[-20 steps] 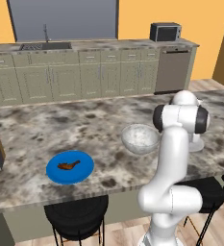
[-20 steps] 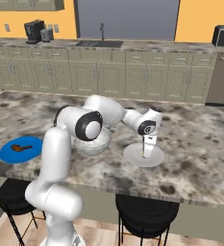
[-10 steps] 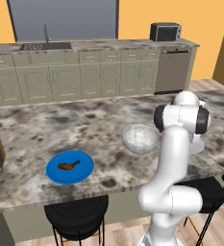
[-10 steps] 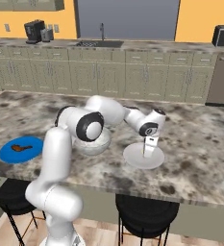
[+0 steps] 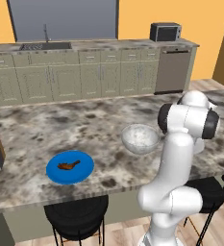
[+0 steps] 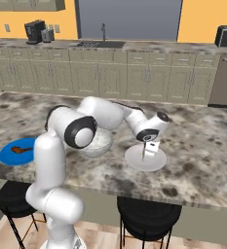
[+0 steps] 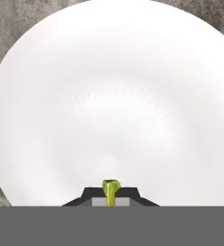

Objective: Pick the chicken drumstick and lemon wedge from their plates and place them in the bowl. Then put the bowl in the fridge.

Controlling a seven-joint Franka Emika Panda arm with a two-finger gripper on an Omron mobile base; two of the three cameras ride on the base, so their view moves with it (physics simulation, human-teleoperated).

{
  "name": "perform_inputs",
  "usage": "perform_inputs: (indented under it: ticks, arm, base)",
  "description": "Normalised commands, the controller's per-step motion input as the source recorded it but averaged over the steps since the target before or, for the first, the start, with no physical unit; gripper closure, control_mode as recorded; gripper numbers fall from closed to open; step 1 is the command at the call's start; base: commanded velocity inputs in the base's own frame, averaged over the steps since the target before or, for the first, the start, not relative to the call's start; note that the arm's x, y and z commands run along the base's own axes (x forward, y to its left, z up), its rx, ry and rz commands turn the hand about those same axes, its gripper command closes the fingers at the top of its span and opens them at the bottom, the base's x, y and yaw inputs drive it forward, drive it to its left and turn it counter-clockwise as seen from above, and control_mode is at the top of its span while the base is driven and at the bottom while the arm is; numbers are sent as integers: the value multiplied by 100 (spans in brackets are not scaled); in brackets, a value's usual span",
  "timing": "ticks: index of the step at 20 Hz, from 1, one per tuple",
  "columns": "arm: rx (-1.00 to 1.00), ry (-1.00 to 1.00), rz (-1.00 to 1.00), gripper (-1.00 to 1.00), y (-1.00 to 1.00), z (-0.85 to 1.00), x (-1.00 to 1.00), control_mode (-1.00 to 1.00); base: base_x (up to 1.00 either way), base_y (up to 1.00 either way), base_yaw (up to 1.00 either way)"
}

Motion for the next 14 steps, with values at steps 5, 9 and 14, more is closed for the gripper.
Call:
perform_inputs:
  ticks: [5, 9, 14]
  arm:
    - [-9, -1, 11, 100, 48, 41, -22, -100]
    - [-12, 0, 17, 100, 54, 46, -10, -100]
    - [-10, -1, 12, 100, 62, 33, -2, -100]
  base:
    - [0, 0, 0]
    - [0, 0, 0]
    - [0, 0, 0]
